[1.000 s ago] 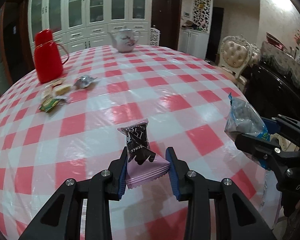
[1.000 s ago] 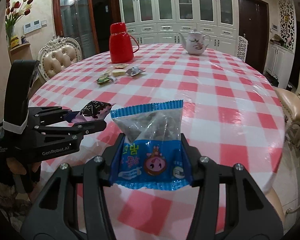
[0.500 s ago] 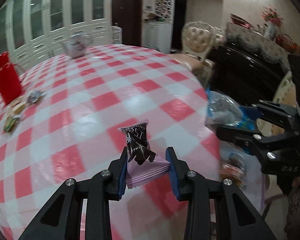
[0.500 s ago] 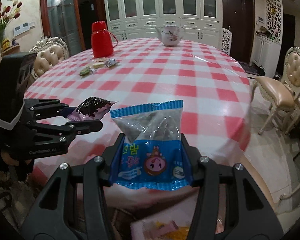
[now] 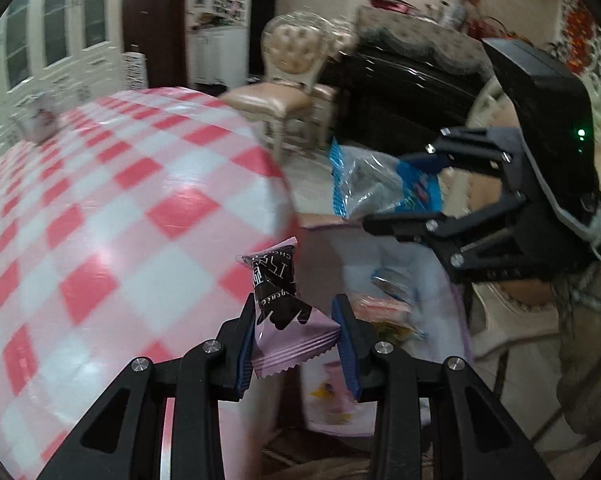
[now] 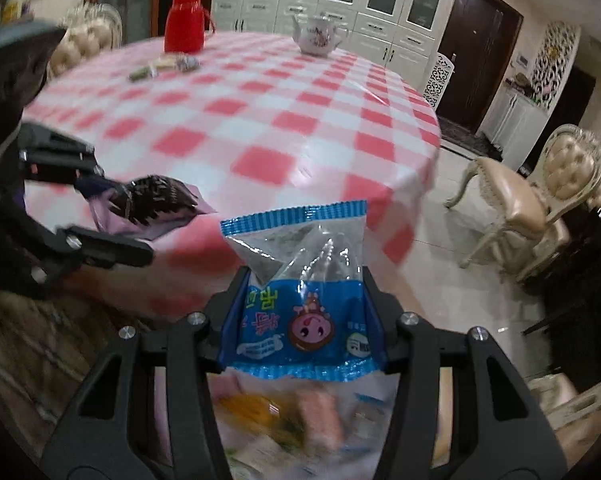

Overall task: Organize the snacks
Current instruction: 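Open both tools to drop the snacks into the white box, then grasp green garlic-pea packet with left tool while right tool grasps white-orange packet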

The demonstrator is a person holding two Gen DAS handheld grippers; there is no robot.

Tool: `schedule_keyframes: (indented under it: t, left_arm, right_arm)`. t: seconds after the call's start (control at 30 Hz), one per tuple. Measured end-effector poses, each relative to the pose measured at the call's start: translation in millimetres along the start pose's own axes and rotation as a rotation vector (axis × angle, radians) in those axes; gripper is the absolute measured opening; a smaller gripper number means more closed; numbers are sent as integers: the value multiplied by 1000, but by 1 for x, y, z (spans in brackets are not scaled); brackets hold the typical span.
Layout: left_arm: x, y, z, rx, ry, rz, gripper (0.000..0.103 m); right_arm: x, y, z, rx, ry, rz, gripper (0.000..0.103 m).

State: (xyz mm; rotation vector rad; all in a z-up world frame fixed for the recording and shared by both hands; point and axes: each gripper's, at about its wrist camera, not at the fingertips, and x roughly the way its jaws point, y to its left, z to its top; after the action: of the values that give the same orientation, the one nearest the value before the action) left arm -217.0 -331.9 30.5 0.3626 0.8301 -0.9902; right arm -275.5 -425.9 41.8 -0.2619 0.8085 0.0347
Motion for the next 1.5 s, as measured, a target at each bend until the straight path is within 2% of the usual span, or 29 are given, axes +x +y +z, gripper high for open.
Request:
schedule_keyframes:
  t: [0.17,0.43,0.5,0.53,0.57,0.6,0.7,0.77,0.8,0.83,0.87,0.9,0.97,1.03,1.13,1.2,1.27,1.3,1.37,1.43,1.5]
  left_arm:
    - [21,-28,2,74,51,-97,37]
    - [49,-64,1,178,103,-200,38]
    - [56,-67,-2,183,140,-278,42]
    - [57,-68,-3,182,150,-297,49]
    - [56,-65,-5,172,141,-297,59]
    - [52,-62,-6,164,128,-288,62]
    - [32,-39,-3,108,45,-253,64]
    - [12,-17,-1,58,-41,-217,65]
    - [-2,-2,-1,29,-93,-189,66]
    - [-13,12,-2,2,-132,-158,73]
    - [-28,33,-3,-38,-183,-101,81]
    - [-37,50,-3,-67,-216,-56,83]
    - [-60,93,-6,-156,-273,45,84]
    - [-75,130,-13,-228,-290,122,85]
    - [-93,197,-32,-347,-260,309,86]
    - [-102,254,-51,-447,-206,462,86]
    - [-111,308,-68,-556,-178,564,86]
    - [-119,336,-76,-632,-174,605,86]
    - [-138,381,-93,-781,-222,621,86]
    - [-151,415,-104,-878,-248,660,86]
    - [-159,442,-104,-930,-270,710,86]
  right_arm:
    - [-8,-13,-30,-116,93,-50,55]
    - [-2,-31,-59,-133,259,-72,57]
    - [4,-34,-67,-135,312,-53,59]
    - [8,-35,-72,-140,341,-53,60]
    - [9,-36,-75,-142,358,-66,60]
    - [10,-38,-77,-137,364,-87,60]
    - [0,-50,-67,-83,294,-137,63]
    - [-10,-53,-51,-51,203,-170,67]
    - [-18,-52,-39,-23,138,-179,73]
    - [-27,-52,-25,29,40,-164,76]
    - [-30,-50,-16,58,-21,-142,80]
    - [-35,-44,-2,98,-115,-107,82]
    - [-33,-30,22,138,-226,-45,86]
    - [-19,-5,57,161,-302,18,89]
    - [15,33,104,144,-291,101,89]
    - [38,62,129,112,-284,141,89]
    - [65,92,155,72,-268,175,89]
    - [74,100,164,61,-260,187,89]
    - [100,119,186,46,-251,217,89]
    - [128,137,210,57,-226,258,89]
    - [154,150,234,74,-194,298,89]
